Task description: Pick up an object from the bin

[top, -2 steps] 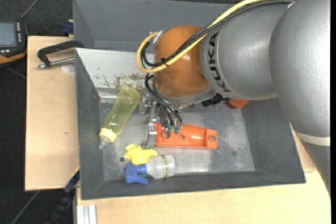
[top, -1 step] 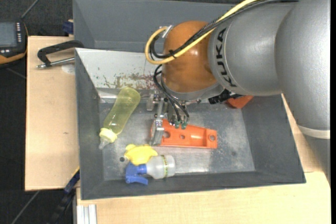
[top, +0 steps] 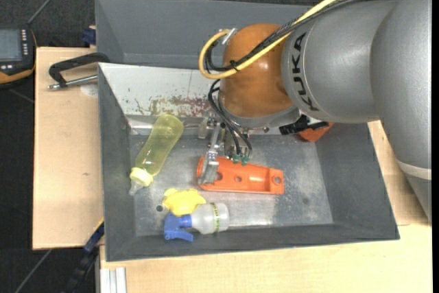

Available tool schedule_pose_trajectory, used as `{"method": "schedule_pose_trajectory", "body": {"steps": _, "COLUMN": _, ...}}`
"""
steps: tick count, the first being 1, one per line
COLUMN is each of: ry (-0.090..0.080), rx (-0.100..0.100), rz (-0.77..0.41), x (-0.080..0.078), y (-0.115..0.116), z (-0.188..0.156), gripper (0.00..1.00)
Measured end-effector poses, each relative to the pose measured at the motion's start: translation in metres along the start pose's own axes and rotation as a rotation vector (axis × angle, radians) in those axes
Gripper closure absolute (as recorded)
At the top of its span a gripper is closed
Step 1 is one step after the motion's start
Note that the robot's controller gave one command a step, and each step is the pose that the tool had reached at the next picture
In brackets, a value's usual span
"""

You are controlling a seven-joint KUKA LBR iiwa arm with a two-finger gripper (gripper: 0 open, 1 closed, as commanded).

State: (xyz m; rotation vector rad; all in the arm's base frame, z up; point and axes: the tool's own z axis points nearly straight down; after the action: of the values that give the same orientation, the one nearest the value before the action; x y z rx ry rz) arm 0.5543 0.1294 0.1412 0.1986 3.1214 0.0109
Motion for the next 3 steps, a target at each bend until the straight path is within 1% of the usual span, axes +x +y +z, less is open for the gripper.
{"method": "schedule_pose_trajectory", "body": {"steps": 1, "ry": 0.019, "rx": 0.006, "rz": -0.087, "x": 0.017, "y": -0.031, "z": 0.029, "gripper": 0.0}}
{"method": "schedule_pose_trajectory", "body": {"steps": 2, "ry": 0.001, "rx": -0.001, "rz": 0.336, "x": 0.026, "y": -0.045, "z": 0.044, "gripper": 1.0}}
{"method": "schedule_pose_trajectory", "body": {"steps": 3, "ry": 0.001, "rx": -0.001, "rz": 0.334, "x": 0.026, "y": -0.045, "z": 0.044, "gripper": 1.0}}
